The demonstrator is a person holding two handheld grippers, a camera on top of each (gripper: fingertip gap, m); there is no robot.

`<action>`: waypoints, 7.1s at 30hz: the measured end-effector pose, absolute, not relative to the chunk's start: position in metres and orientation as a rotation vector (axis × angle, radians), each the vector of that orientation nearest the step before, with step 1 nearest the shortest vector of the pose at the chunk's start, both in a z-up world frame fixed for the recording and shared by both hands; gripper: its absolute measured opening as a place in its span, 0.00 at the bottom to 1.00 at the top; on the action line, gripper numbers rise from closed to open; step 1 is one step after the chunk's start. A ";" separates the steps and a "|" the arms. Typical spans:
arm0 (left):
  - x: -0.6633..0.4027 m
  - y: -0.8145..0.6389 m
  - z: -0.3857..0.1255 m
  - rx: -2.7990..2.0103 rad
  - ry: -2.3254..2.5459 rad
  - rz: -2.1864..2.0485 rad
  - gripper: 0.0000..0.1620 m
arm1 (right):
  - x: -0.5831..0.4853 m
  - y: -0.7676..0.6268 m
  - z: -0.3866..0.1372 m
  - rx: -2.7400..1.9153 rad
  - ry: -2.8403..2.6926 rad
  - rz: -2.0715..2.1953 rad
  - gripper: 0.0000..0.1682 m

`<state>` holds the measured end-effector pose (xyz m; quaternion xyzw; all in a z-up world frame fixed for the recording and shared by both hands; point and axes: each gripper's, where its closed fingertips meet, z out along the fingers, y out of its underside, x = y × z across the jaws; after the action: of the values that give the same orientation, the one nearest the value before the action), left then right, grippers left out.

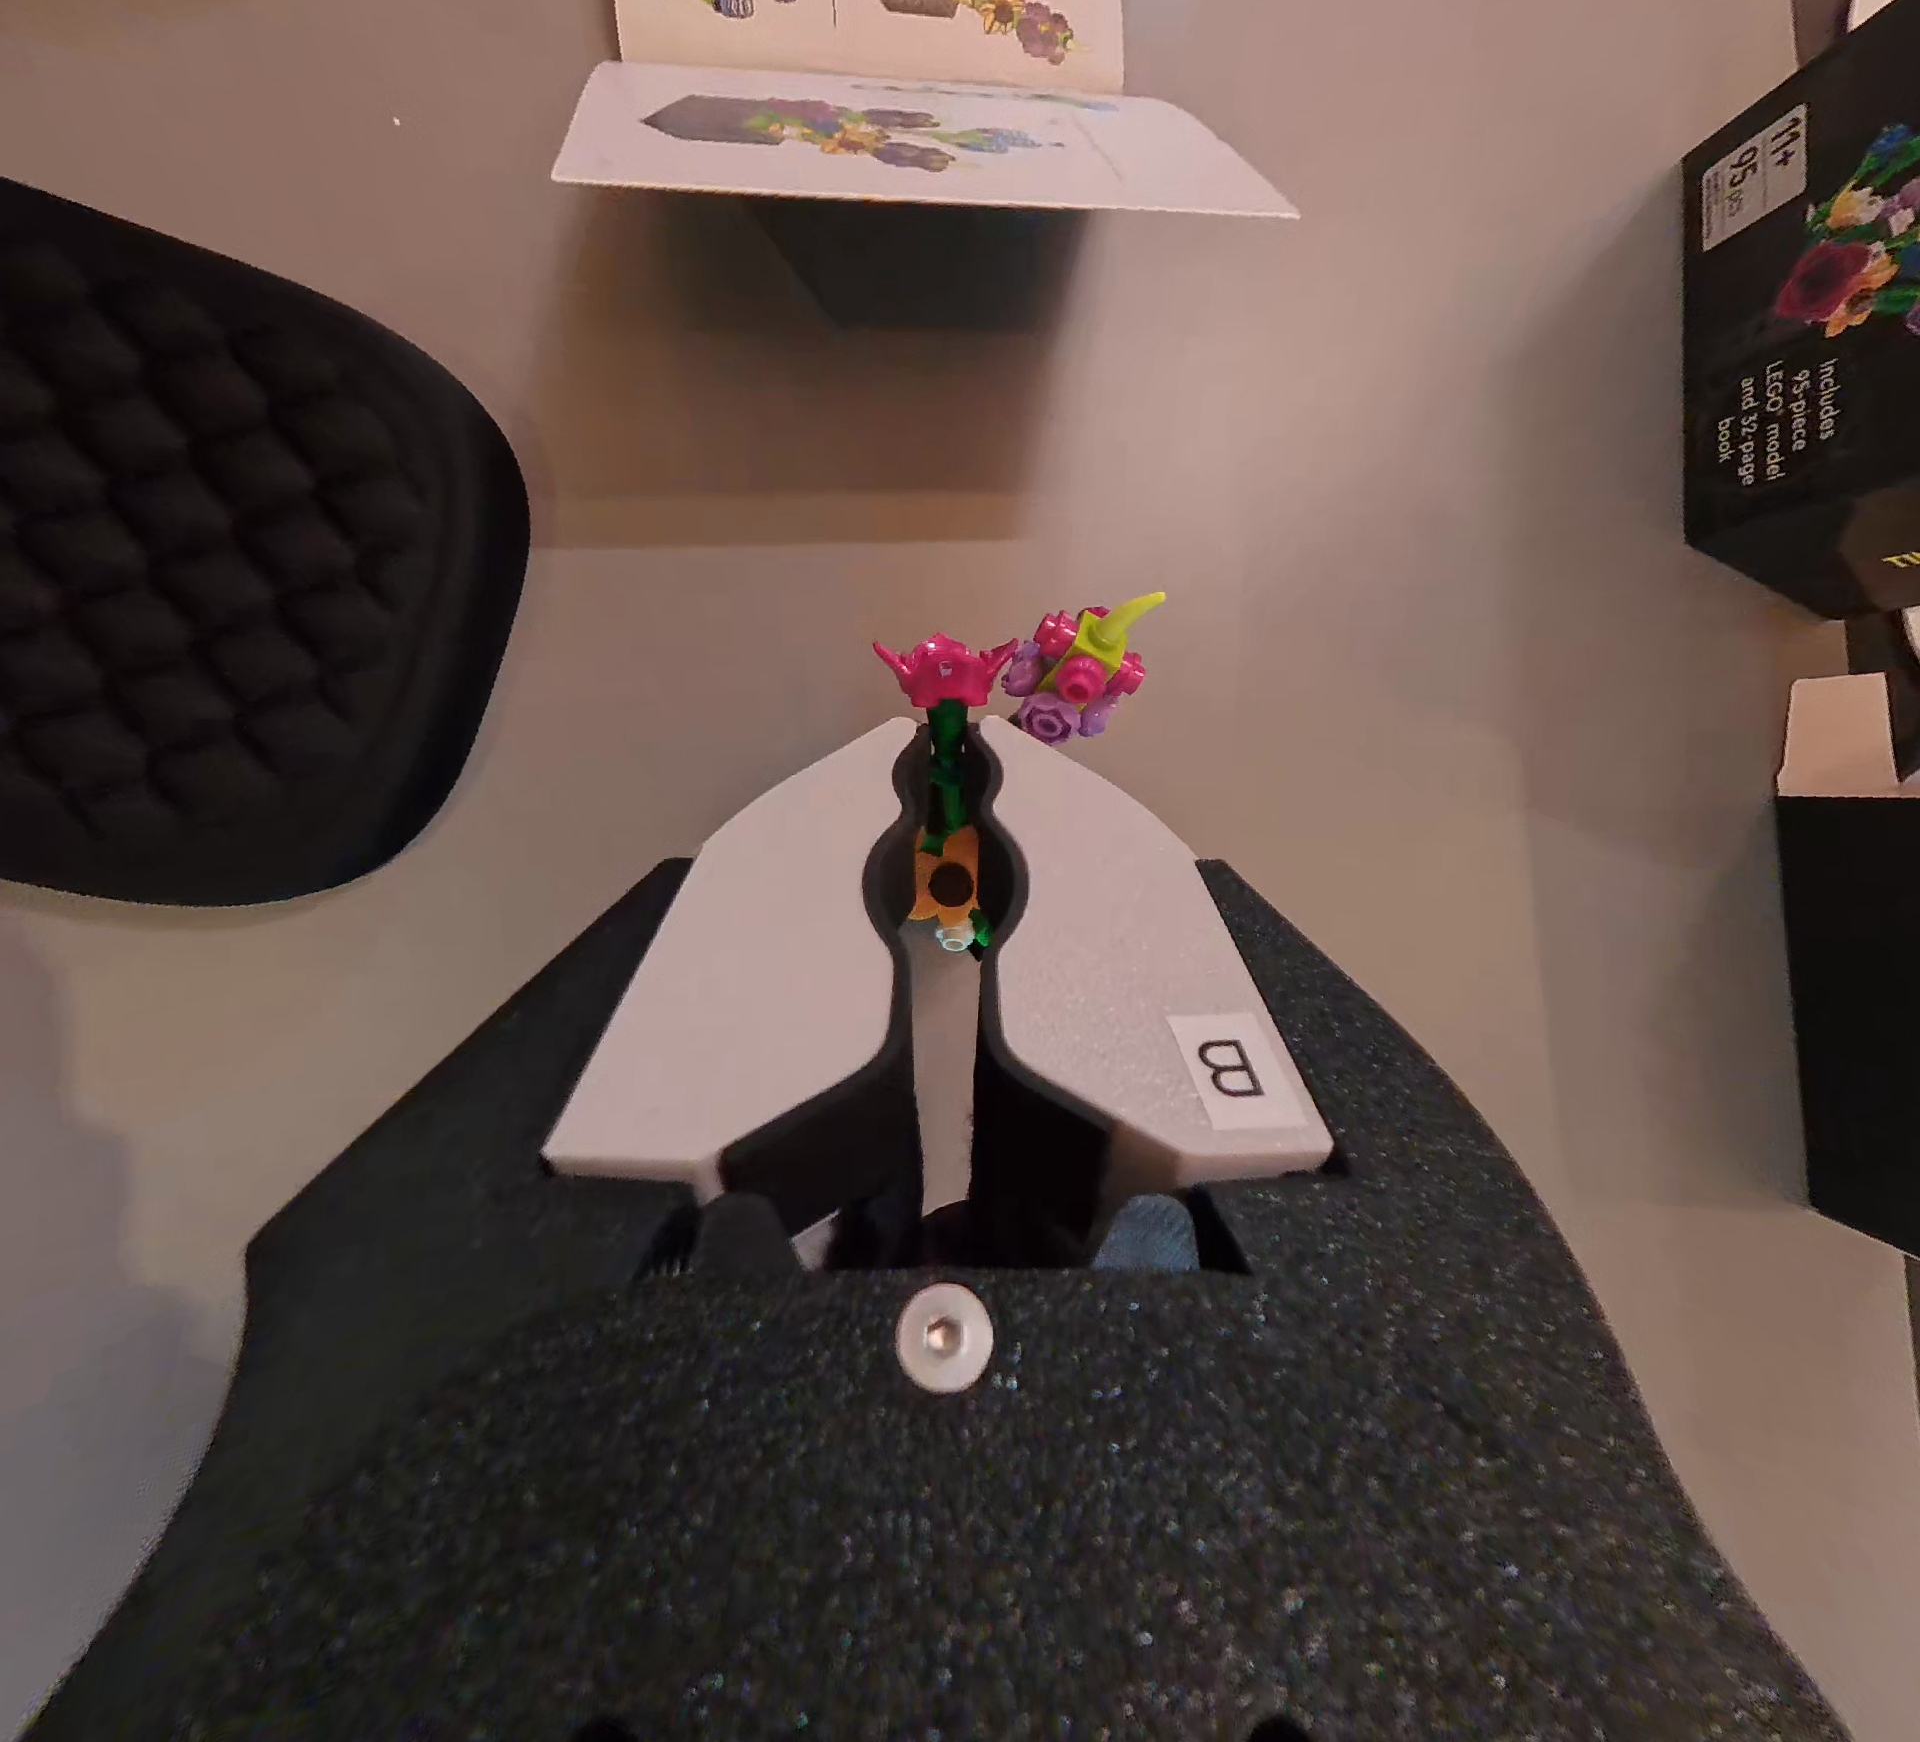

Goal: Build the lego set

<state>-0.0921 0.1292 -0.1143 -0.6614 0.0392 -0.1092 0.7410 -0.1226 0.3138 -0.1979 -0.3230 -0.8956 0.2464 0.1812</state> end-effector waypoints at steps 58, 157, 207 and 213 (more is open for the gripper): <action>-0.156 0.190 -0.138 -2.006 0.184 0.240 0.18 | -0.113 0.278 -0.142 -1.379 -1.768 1.425 0.39; -0.105 0.357 -0.236 -2.296 0.269 -0.076 0.17 | -0.082 0.428 -0.210 -1.349 -2.106 1.141 0.43; -0.115 0.361 -0.169 -1.777 0.155 -0.056 0.17 | -0.111 0.365 -0.100 -1.600 -1.232 1.714 0.57; -0.119 0.355 -0.158 -1.679 0.087 -0.090 0.17 | -0.113 0.342 -0.088 -1.545 -1.344 1.672 0.55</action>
<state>-0.1190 0.3550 -0.1576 -0.7438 0.0386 -0.0398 0.6661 -0.1129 0.3420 -0.0882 -0.5662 -0.4928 0.6131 0.2464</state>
